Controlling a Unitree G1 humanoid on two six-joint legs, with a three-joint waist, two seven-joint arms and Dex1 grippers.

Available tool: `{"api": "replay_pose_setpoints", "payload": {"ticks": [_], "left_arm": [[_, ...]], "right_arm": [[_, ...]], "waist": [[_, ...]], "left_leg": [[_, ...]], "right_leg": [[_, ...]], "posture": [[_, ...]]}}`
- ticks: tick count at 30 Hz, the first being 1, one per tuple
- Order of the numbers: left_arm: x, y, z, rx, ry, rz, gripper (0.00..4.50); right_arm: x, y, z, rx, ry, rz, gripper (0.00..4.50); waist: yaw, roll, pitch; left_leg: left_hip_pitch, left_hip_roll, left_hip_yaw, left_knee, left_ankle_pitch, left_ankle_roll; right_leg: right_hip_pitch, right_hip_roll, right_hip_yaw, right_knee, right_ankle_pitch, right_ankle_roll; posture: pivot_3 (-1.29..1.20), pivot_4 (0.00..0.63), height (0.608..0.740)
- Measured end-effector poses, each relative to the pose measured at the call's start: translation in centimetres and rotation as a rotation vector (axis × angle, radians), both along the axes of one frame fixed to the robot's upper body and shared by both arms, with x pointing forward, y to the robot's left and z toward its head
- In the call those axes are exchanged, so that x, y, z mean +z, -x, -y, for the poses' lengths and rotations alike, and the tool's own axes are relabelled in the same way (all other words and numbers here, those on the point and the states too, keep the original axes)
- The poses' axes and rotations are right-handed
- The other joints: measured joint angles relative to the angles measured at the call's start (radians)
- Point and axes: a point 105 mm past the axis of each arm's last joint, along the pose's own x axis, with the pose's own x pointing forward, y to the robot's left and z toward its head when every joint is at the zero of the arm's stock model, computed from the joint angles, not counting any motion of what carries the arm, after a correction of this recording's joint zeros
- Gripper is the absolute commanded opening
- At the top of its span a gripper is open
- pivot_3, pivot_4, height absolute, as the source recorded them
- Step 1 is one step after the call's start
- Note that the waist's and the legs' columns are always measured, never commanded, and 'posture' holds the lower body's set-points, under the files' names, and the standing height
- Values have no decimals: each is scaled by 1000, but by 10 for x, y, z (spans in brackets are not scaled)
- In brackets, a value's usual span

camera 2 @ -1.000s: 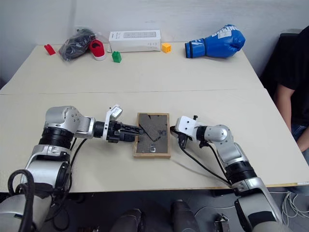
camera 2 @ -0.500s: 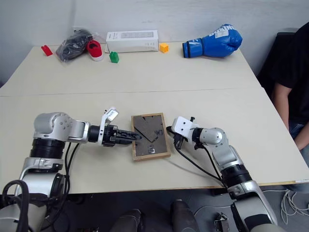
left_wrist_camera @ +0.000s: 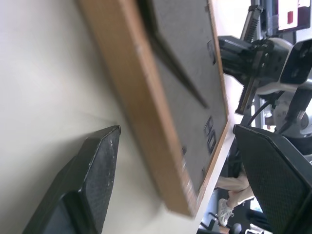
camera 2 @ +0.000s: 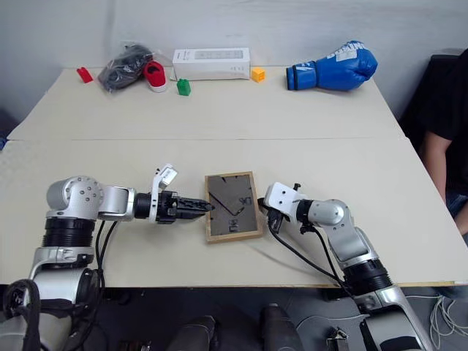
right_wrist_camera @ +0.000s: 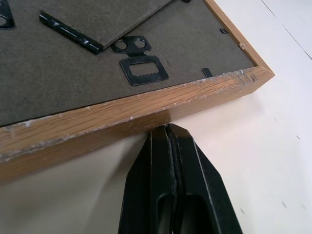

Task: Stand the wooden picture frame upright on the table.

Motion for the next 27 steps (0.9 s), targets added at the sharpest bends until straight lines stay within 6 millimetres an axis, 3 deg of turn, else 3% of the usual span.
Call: {"api": "replay_pose_setpoints", "payload": {"ticks": [8, 11, 16, 19, 25, 27], "left_arm": [[-5, 6, 11, -8, 39, -24, 3904], [-5, 6, 13, 4, 59, -34, 3404], [-13, 8, 20, 12, 63, -66, 2104], [-8, 11, 25, 0, 121, -70, 1456], [-4, 13, 20, 8, 169, -77, 1293], [-2, 13, 8, 28, 177, -103, 1293]], "right_arm": [[-1, -1, -5, -13, -12, 3, 0], [-1, -2, -7, -23, -21, 1, 0], [-2, -3, -9, -39, -39, 0, 0], [-2, -2, -8, -49, -44, 2, 0], [-4, 5, -2, -40, -66, -16, 0], [-4, 7, 7, -48, -85, -33, 343]], "waist": [[0, 0, -3], [0, 0, -3], [-1, 0, -3], [-1, 0, -3], [-2, 0, -3], [-3, 0, -3]], "left_leg": [[0, 0, 0, 0, 0, 0], [0, 0, 0, 0, 0, 0], [0, 0, 0, 0, 0, 0], [0, 0, -1, 0, 0, 0], [0, 0, 0, -1, 0, 0], [0, 0, 0, -1, 0, 0]], "right_leg": [[0, 0, 0, 0, 0, 0], [0, 0, 0, 0, 0, 0], [0, 0, 0, 0, 0, 0], [0, 0, 0, 0, 0, 0], [0, 0, 0, 0, 0, 0], [-1, 0, 0, 0, 0, 0]], "posture": [[0, 150, 740], [0, 150, 740], [0, 150, 740], [0, 150, 740], [0, 150, 740], [0, 150, 740]]}}
